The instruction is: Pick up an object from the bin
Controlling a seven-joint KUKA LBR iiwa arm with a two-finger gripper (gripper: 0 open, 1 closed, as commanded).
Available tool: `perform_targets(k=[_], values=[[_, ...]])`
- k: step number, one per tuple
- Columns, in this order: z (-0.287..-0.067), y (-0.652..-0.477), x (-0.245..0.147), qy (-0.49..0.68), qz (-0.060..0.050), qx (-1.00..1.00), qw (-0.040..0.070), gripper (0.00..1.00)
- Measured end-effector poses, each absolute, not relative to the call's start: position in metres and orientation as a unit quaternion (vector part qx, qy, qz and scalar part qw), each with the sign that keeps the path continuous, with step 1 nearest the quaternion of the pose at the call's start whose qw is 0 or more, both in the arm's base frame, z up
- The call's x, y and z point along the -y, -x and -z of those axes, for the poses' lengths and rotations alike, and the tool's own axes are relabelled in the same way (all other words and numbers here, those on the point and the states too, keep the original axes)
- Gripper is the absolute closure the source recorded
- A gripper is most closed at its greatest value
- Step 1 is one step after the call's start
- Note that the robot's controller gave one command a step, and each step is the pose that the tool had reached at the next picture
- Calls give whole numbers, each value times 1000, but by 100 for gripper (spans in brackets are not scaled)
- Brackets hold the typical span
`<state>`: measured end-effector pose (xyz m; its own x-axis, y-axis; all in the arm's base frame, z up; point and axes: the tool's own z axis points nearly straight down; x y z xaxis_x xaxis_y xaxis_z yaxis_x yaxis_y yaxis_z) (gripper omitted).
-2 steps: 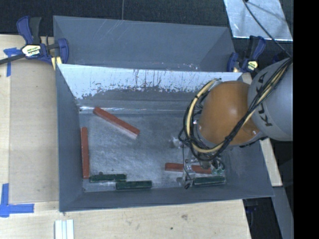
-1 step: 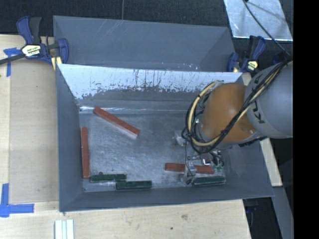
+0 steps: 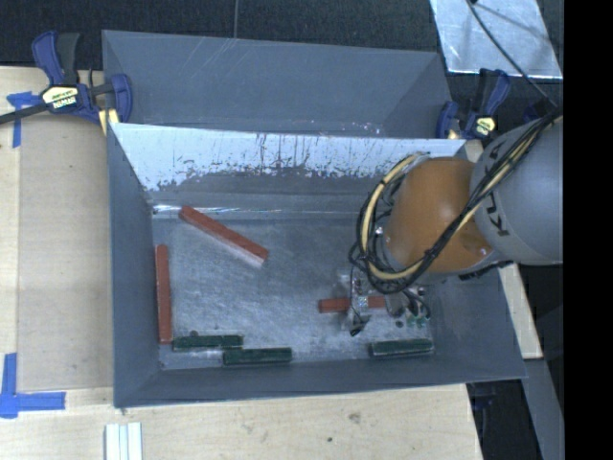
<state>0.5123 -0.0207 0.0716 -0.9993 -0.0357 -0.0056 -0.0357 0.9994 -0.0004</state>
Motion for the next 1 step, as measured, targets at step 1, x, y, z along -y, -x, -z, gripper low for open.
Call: perform_targets(k=[1], values=[[-70, -511, 21, 18, 0, -1000, 0, 0]])
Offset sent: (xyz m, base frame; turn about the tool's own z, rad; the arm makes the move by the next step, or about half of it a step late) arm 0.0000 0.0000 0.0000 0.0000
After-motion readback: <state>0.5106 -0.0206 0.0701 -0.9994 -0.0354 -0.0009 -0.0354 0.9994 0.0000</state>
